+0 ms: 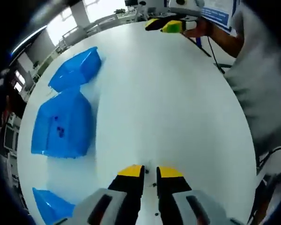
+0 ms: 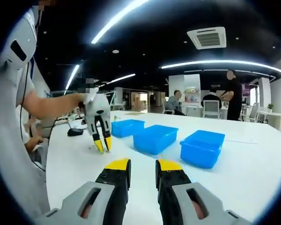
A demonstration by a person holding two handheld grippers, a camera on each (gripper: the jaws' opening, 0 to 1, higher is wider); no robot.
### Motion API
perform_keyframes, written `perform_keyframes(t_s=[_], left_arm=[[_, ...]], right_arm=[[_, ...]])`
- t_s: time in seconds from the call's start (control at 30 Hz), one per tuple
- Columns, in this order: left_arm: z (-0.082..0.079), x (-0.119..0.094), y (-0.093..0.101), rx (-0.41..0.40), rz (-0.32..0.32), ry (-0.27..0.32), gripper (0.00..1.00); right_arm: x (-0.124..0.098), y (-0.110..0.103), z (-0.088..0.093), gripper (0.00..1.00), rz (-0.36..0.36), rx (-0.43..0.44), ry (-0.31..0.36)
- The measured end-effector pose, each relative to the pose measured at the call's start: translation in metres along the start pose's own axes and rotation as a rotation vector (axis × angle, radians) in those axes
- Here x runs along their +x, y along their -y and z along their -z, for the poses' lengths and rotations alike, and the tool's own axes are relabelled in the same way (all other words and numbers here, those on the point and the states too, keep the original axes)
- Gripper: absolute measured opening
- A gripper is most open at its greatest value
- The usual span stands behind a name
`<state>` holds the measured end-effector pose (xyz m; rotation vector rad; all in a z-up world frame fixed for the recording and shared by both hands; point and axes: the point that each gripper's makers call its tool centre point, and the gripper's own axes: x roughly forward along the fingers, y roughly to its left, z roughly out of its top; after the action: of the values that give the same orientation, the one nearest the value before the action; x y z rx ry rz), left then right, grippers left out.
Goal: Pick up the resistors one by one and place each resistor into its matching bin, sorting the parts by color and model until every resistor is separated into the correct bin for its type
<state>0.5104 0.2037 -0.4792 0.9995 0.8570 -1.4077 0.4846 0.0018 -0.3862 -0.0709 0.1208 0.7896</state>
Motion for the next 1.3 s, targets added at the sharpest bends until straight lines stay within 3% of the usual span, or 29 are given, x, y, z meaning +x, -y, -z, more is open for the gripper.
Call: perform_keyframes(t_s=[0.23,0.47,0.63,0.83,1.03,1.1,1.13,1.2,1.3], left_arm=[[0.01,-0.004,-0.005,-0.003,0.006,-0.053,0.14],[0.01,-0.002,-0.001,-0.03,0.076,-0.007,0.04],[0.01,-0.003,-0.002,-0.054,0.081,0.029,0.04],[-0.008,-0.016,0.005,-0.154,0.132,0.235,0.04],[-0.031,-0.042,0.003,-0.232,0.098,0.468,0.04],[-0.031,-0.051,-0.002,-0.253,0.074,0.534,0.04],[-0.027,-0.052,-0.005,-0.249,0.045,0.533,0.04],[-0.012,-0.044,-0.002,-0.27,0.026,0.433,0.05],[-0.001,-0.031,0.003,-0.254,0.021,0.316,0.11]], right_arm=[[0.002,0.002,0.003,0.24,-0.001,0.005,-0.007],[0.005,0.0,0.007,0.24,0.0,0.002,-0.017],[0.008,-0.004,0.013,0.24,-0.011,-0.001,-0.037],[0.006,-0.009,0.009,0.24,-0.027,-0.003,-0.025],[0.005,-0.012,0.008,0.24,-0.034,-0.008,-0.025],[0.005,-0.012,0.009,0.24,-0.033,-0.004,-0.026],[0.005,-0.012,0.009,0.24,-0.032,-0.003,-0.027],[0.006,-0.013,0.008,0.24,-0.032,-0.005,-0.028],[0.006,-0.015,0.007,0.24,-0.036,-0.009,-0.025]])
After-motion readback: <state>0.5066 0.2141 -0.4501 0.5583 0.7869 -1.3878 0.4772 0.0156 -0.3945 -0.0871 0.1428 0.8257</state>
